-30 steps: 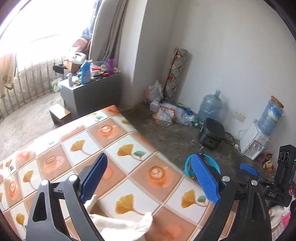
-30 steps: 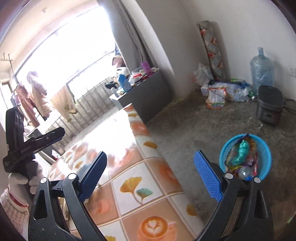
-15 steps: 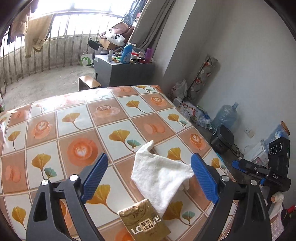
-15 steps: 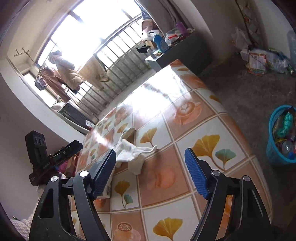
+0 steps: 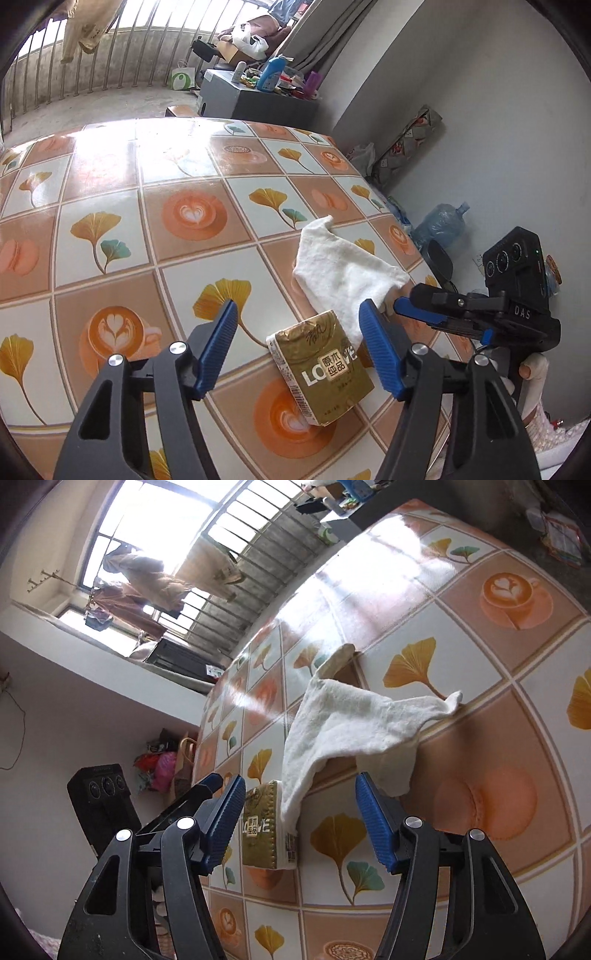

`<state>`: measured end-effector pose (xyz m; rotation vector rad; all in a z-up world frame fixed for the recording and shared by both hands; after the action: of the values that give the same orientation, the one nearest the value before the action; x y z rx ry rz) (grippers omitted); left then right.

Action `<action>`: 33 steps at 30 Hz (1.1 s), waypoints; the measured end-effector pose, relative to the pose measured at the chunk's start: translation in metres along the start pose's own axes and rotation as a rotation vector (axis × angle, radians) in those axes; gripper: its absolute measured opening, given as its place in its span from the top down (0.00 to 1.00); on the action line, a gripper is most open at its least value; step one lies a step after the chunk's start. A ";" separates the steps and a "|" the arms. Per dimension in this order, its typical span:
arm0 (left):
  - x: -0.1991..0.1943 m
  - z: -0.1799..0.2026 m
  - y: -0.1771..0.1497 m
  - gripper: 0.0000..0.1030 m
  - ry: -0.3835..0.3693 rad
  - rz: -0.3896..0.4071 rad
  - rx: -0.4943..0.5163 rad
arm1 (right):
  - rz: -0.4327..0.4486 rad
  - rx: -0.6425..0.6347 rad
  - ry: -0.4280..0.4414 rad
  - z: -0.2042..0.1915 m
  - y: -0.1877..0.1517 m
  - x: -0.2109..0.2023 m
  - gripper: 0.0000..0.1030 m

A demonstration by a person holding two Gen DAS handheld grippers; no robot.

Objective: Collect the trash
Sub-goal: 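Grasp the white cloth with the left tool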

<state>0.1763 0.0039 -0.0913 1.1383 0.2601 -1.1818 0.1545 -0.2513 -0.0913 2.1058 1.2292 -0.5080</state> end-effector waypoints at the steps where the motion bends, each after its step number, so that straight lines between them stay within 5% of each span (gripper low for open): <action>1: 0.000 -0.001 -0.001 0.38 0.002 -0.001 0.001 | -0.004 0.017 -0.003 0.002 0.001 0.004 0.43; 8: 0.001 0.005 0.008 0.46 -0.047 0.010 0.031 | 0.002 0.051 -0.040 0.002 0.003 0.004 0.48; 21: 0.037 0.085 0.013 0.46 -0.096 -0.050 0.312 | 0.164 0.125 -0.050 0.035 0.006 -0.054 0.43; 33: 0.101 0.125 -0.007 0.41 0.066 -0.200 0.588 | 0.250 0.209 -0.052 0.074 0.000 -0.077 0.43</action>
<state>0.1661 -0.1560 -0.1067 1.6940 0.0738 -1.4485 0.1160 -0.3504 -0.0976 2.3647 0.8995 -0.5941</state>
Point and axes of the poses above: each gripper's, at about its wrist camera, not at the fingertips, and x roughly the way its jaws point, z to its right, y to its top, the point moved 6 cm from there along x, roughly the way its jaws point, and after that the axes turned 3 degrees about -x, right-handed, at the moved point
